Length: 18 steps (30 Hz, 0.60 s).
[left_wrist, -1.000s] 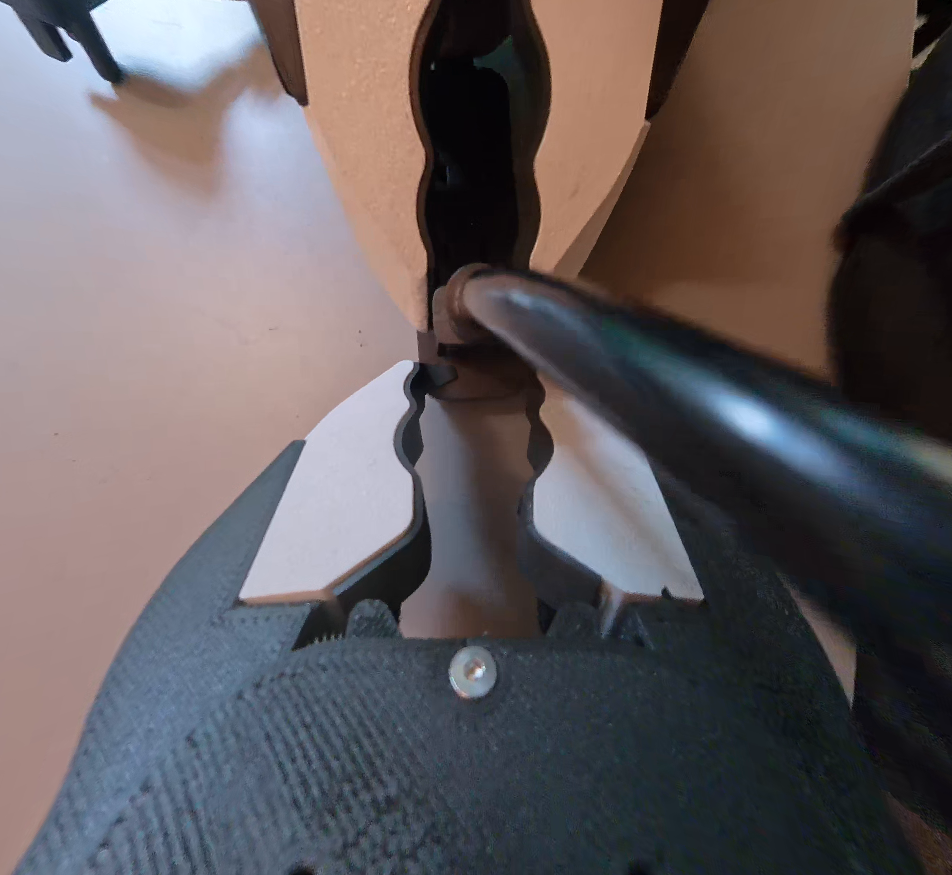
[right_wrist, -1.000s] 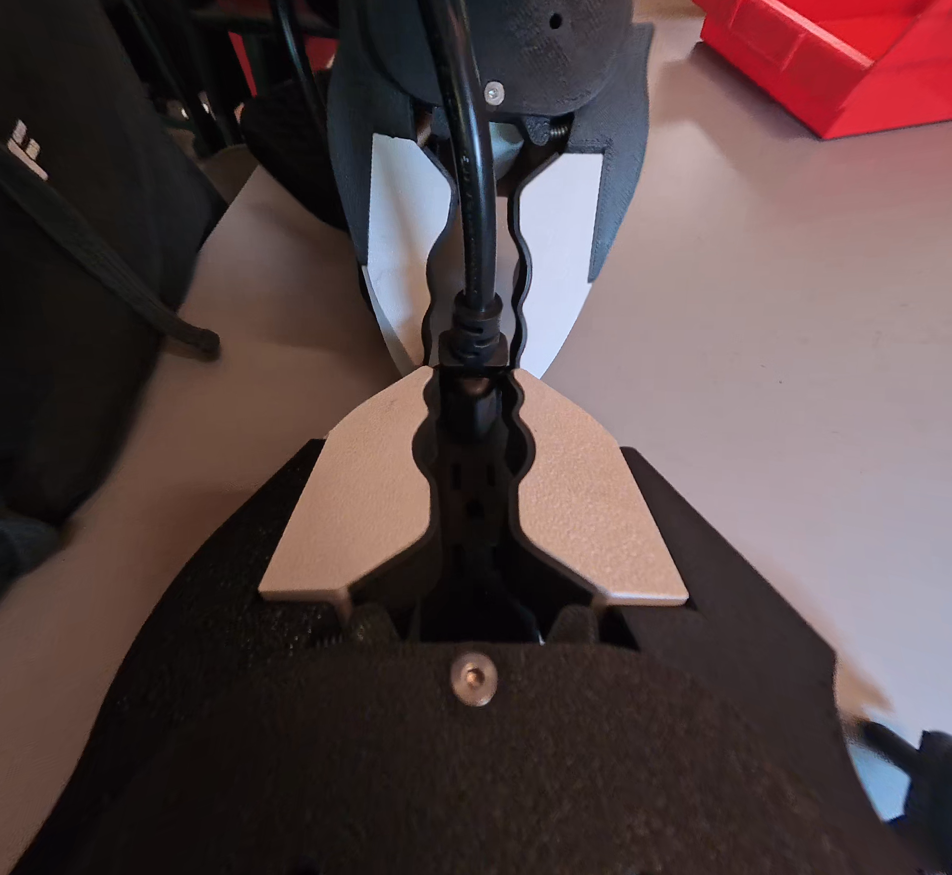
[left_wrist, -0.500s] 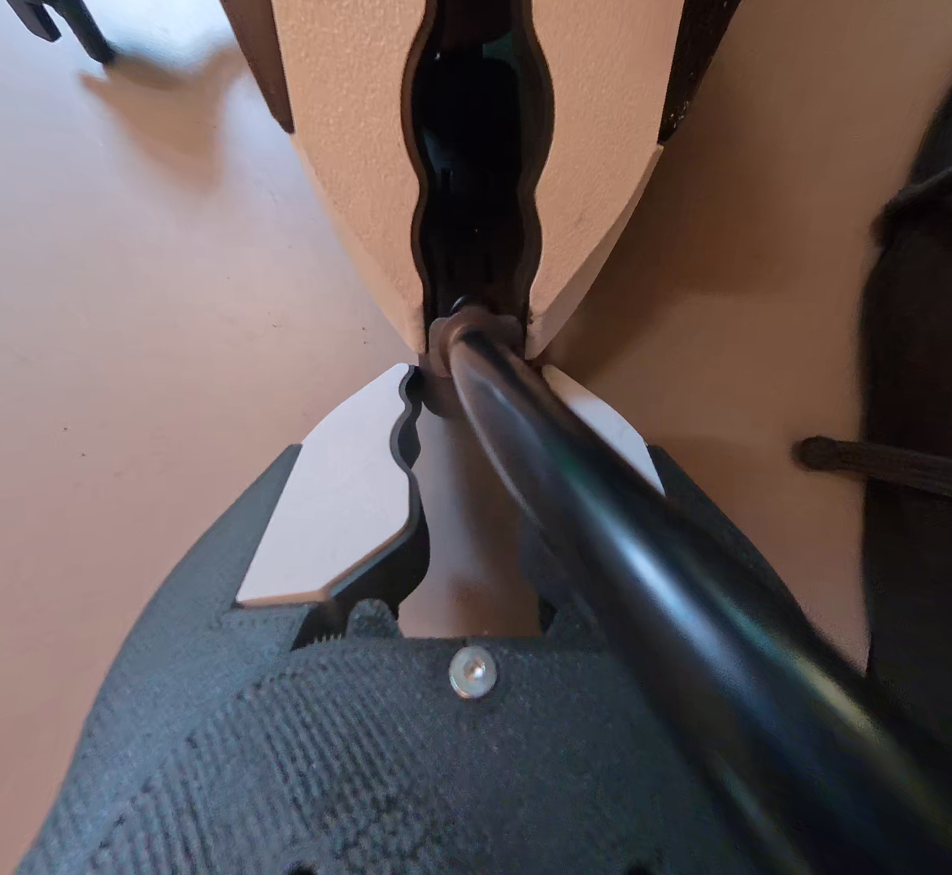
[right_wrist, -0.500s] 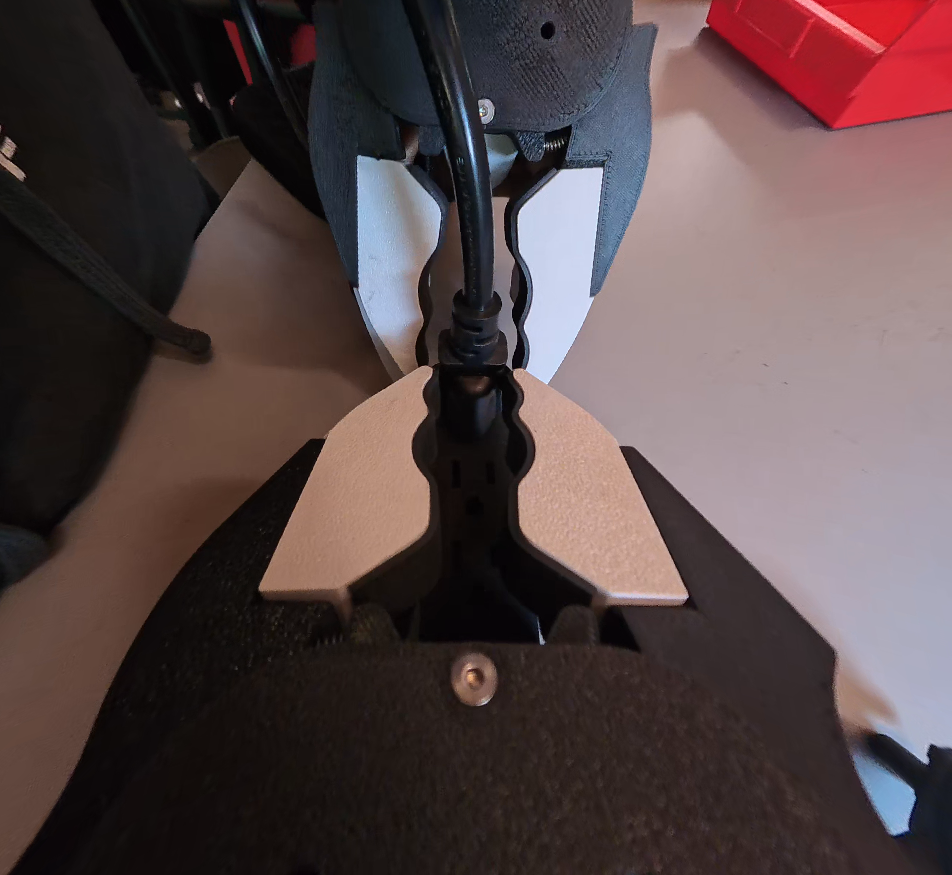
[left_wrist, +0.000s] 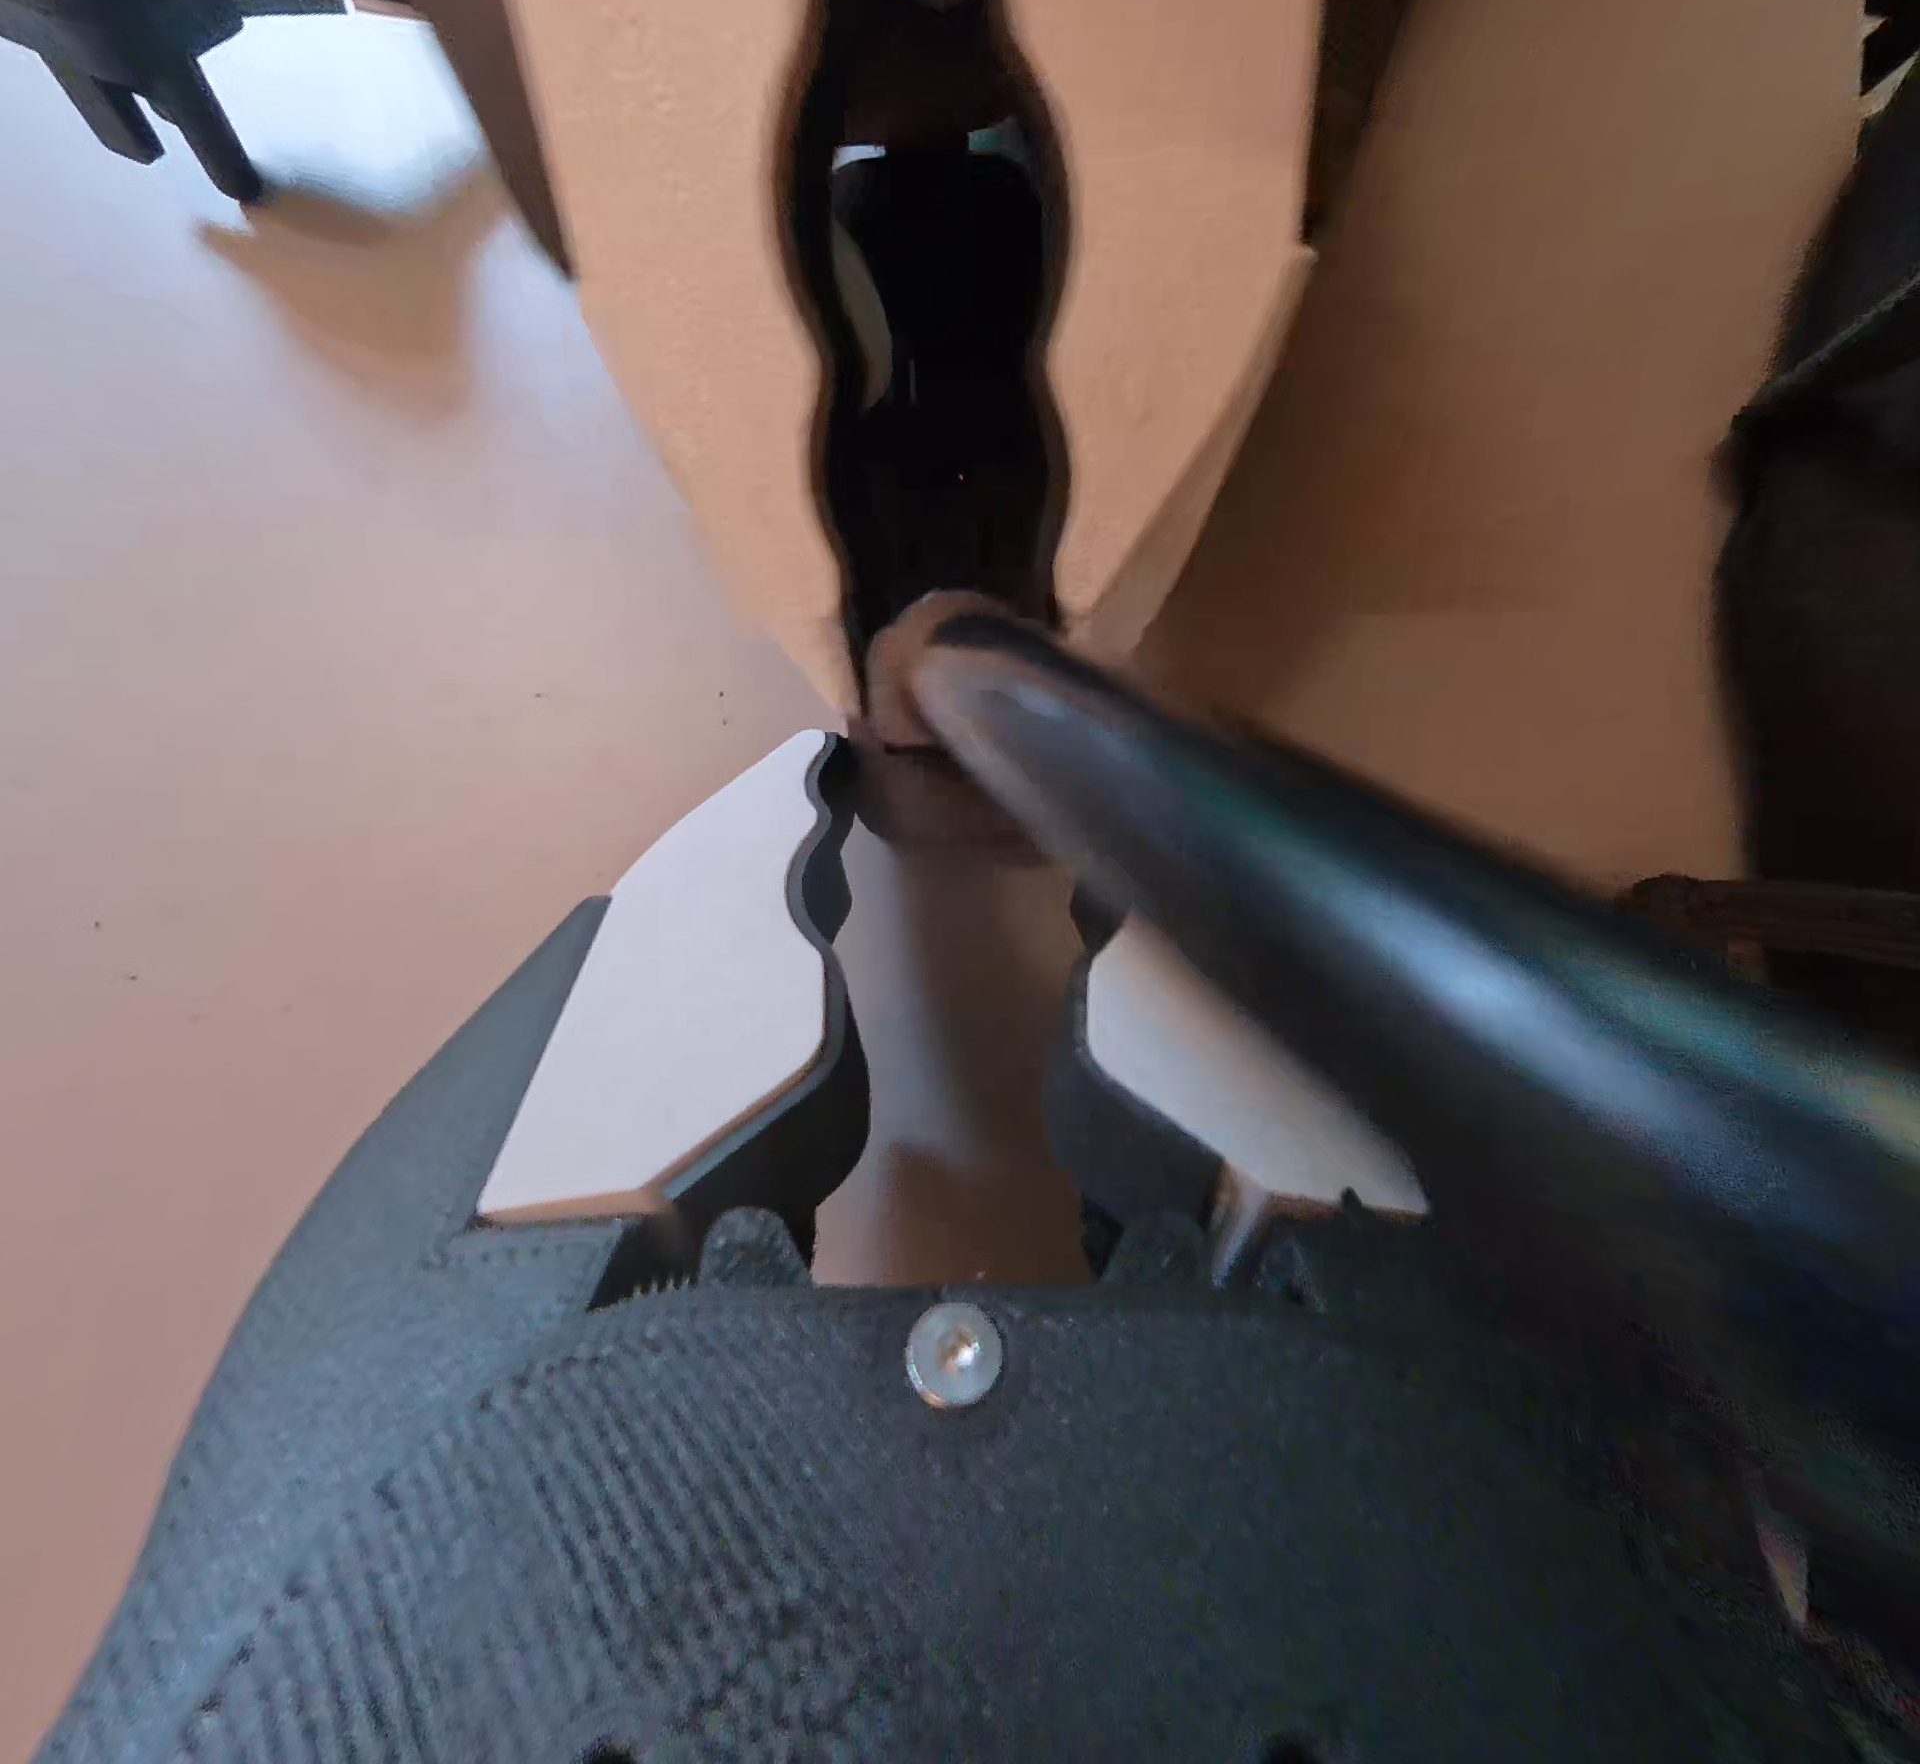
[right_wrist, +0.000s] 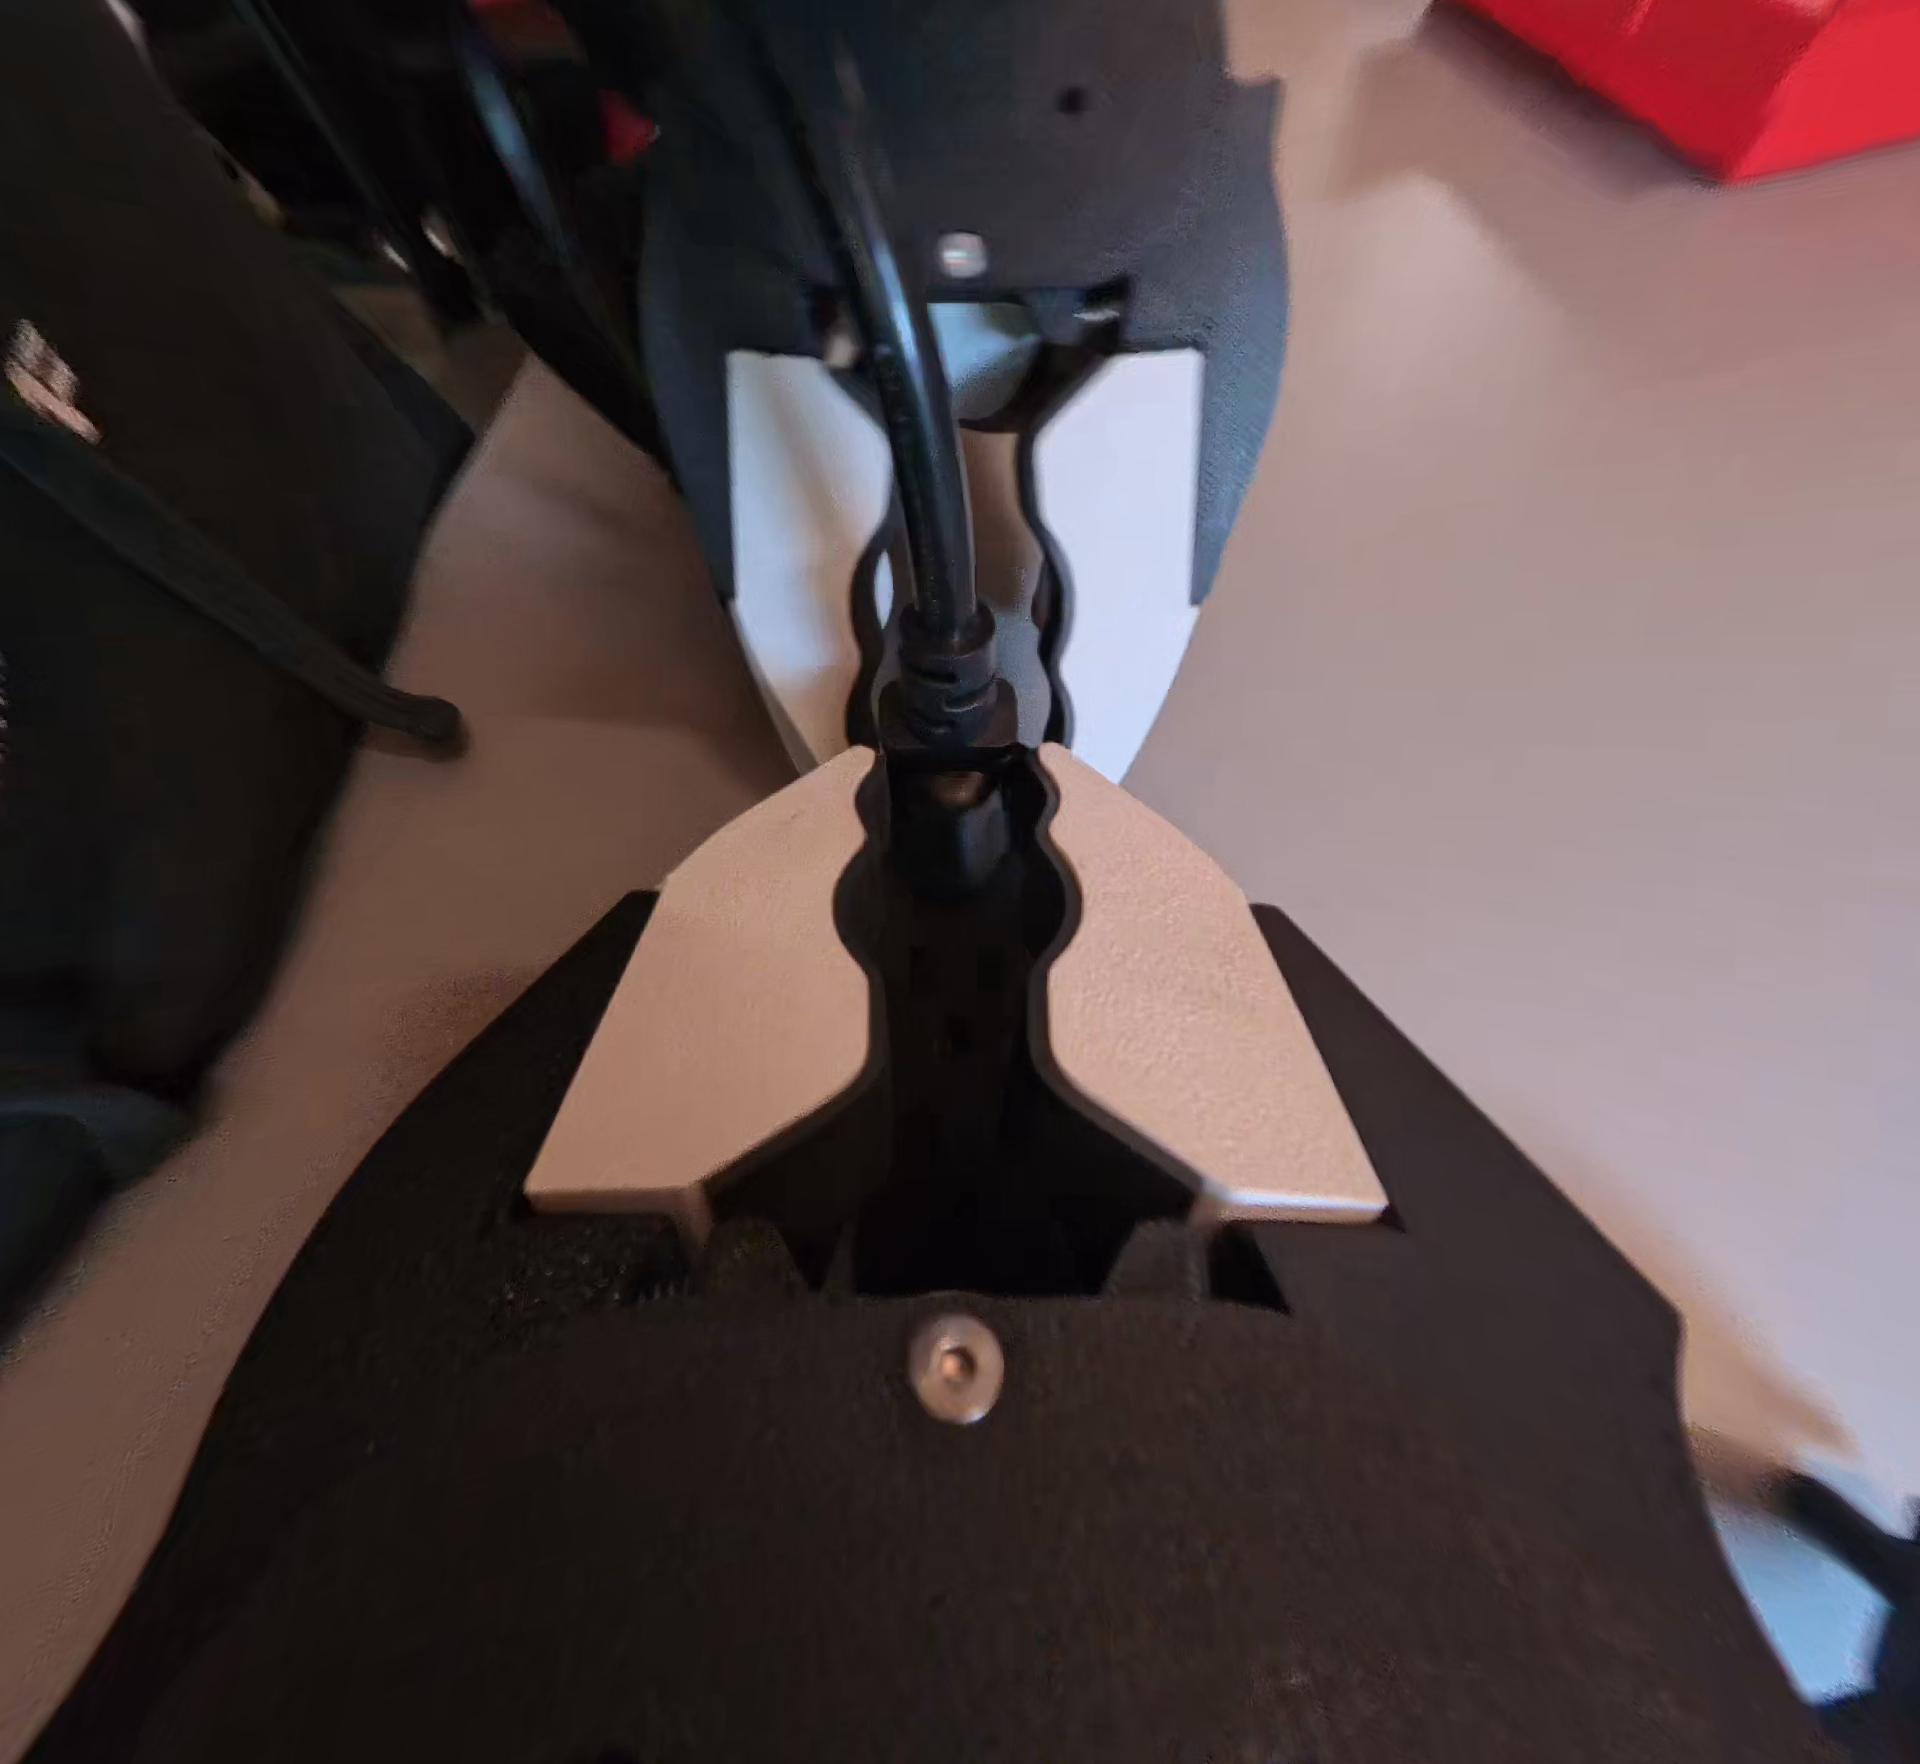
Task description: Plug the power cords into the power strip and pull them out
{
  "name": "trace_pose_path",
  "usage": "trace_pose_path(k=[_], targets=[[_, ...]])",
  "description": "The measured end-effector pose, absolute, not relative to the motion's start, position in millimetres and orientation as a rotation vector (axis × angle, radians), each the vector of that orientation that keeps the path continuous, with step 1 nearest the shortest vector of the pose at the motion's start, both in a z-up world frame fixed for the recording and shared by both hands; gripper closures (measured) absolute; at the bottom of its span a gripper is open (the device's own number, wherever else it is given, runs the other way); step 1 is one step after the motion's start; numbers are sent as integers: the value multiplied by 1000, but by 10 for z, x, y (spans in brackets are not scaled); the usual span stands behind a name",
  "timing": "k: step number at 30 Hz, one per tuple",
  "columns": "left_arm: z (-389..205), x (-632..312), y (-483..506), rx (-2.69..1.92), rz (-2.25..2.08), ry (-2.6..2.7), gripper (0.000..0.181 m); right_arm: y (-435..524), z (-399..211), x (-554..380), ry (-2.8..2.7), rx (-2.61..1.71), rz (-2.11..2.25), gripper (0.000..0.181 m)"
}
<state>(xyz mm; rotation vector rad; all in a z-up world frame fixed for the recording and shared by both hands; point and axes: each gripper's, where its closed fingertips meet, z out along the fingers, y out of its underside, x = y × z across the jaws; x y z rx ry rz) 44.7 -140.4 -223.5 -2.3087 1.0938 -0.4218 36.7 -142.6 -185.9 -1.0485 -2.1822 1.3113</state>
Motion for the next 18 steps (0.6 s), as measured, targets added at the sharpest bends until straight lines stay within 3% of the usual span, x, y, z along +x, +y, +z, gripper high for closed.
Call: trace_pose_path(k=[1,4,9,14,18], targets=[[-2236,449,-1405,-2304,-448,1086,139,-1443,-1851,381,-2167,-964,1226,160],[-2240,473,-1408,-2298,-472,1079,138,-1472,-1828,406,-2137,-838,1113,160],[-2251,503,-1411,-2312,-450,1073,138,-1405,-1850,374,-2195,-1113,1437,160],[-2249,479,-1378,-2283,-481,1082,137,-1455,-1820,419,-2140,-824,1119,160],[-2255,496,-1356,-2289,-452,1087,138,-1388,-1825,385,-2148,-950,1255,160]])
